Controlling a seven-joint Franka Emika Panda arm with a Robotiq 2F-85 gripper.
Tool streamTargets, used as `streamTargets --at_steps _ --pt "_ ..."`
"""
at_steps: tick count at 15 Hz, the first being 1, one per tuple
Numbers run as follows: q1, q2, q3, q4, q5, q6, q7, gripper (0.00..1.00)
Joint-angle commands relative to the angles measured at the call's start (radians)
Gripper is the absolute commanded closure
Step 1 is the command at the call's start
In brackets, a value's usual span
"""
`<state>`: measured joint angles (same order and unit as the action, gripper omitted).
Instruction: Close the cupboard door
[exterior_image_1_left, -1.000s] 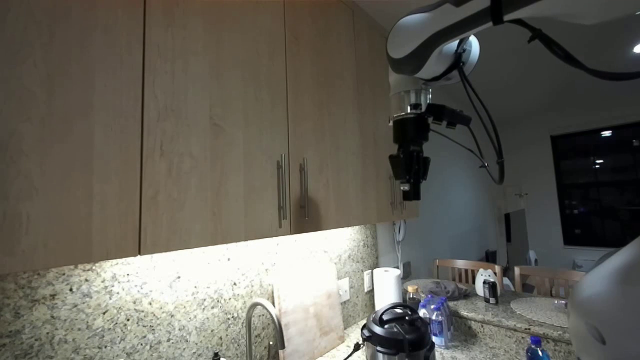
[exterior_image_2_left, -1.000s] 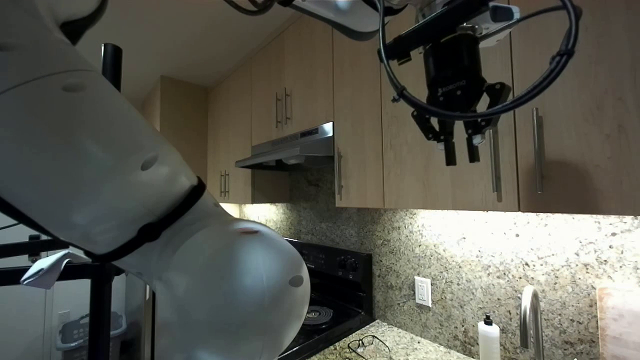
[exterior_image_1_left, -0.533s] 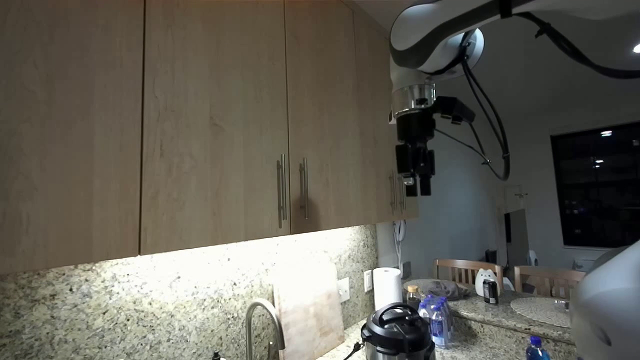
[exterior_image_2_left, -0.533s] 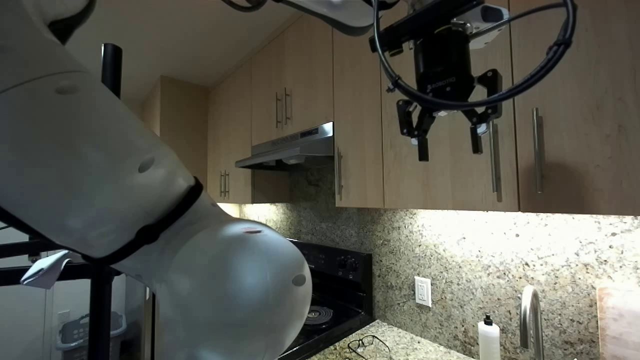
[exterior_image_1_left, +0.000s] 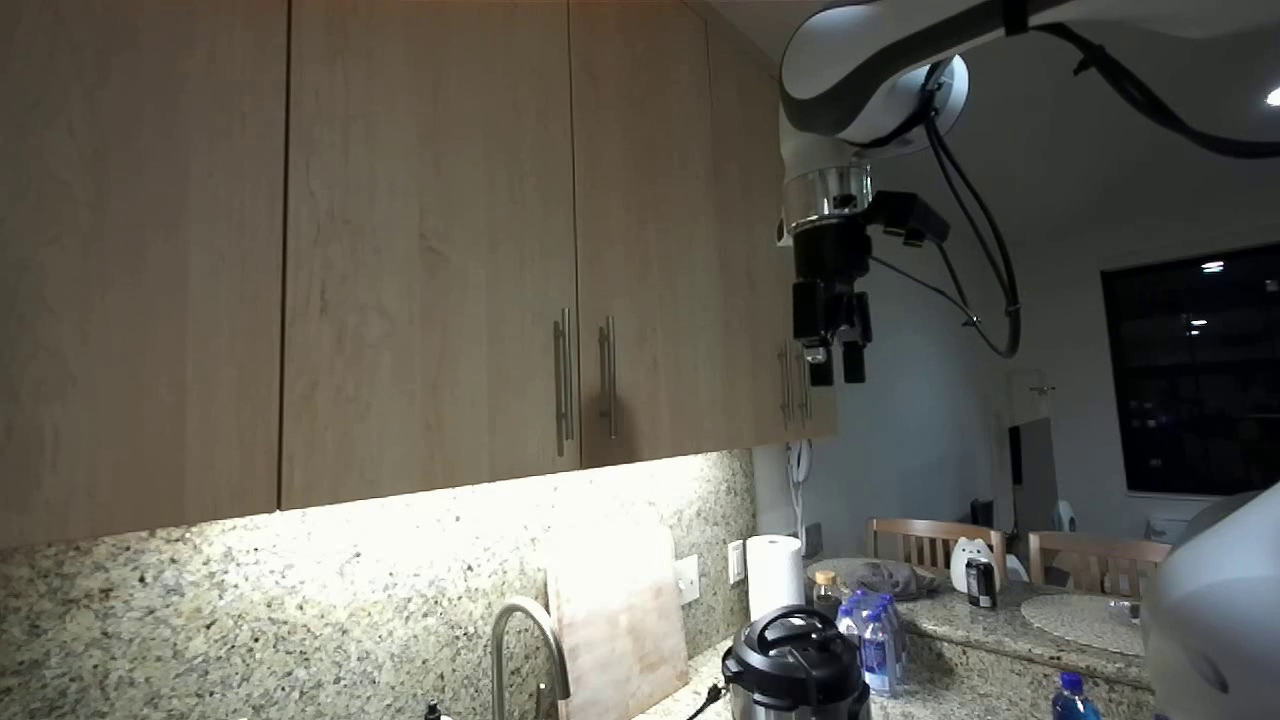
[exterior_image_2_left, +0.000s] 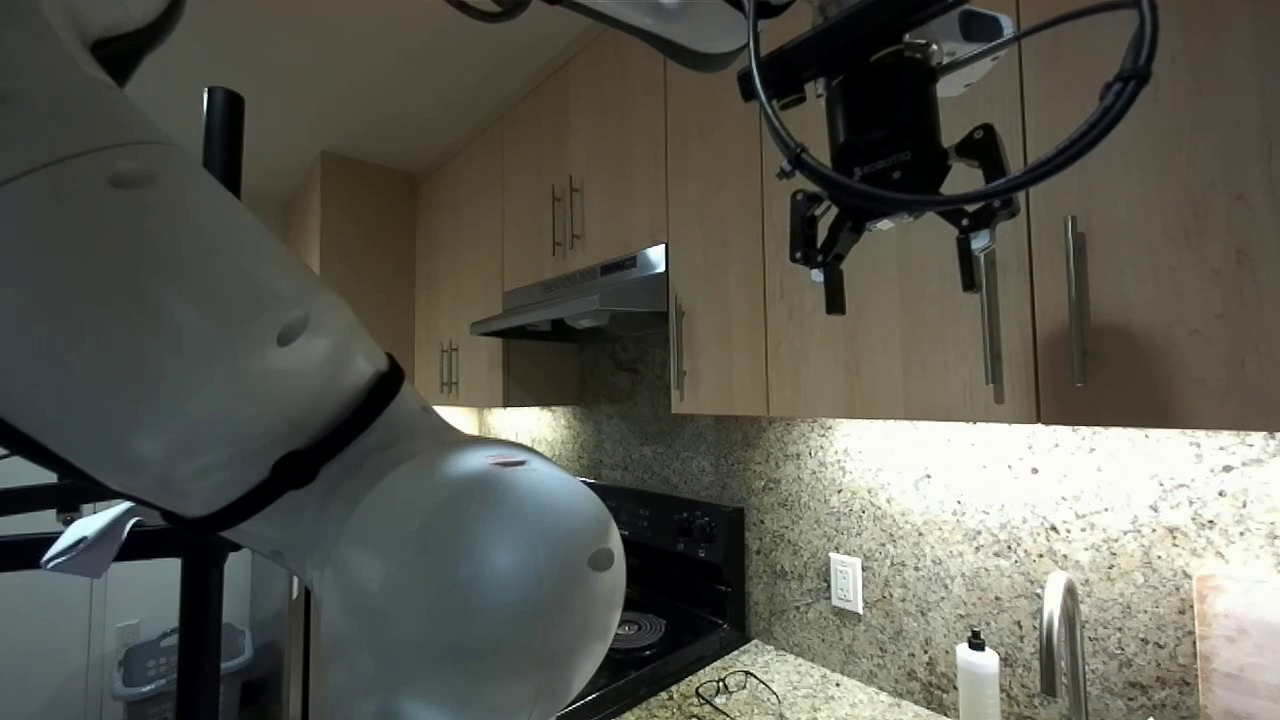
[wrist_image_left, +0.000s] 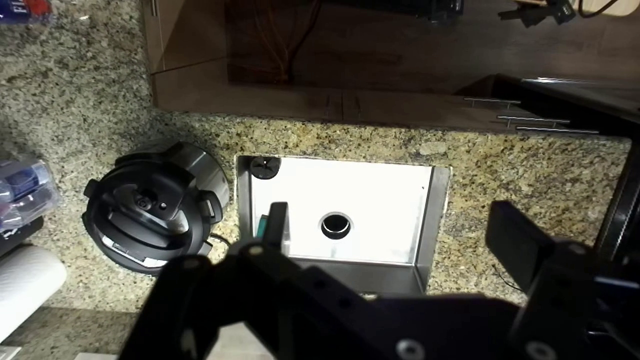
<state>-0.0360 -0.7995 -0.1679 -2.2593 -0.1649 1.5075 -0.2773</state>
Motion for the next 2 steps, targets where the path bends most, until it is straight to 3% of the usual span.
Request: streamTargets --at_steps 1,2 --pt "0.005 0.001 -0.003 0.002 -0.002 -0.002 0.003 0.00" --pt "0.005 0.001 -0.003 0.002 -0.002 -0.002 0.003 0.00"
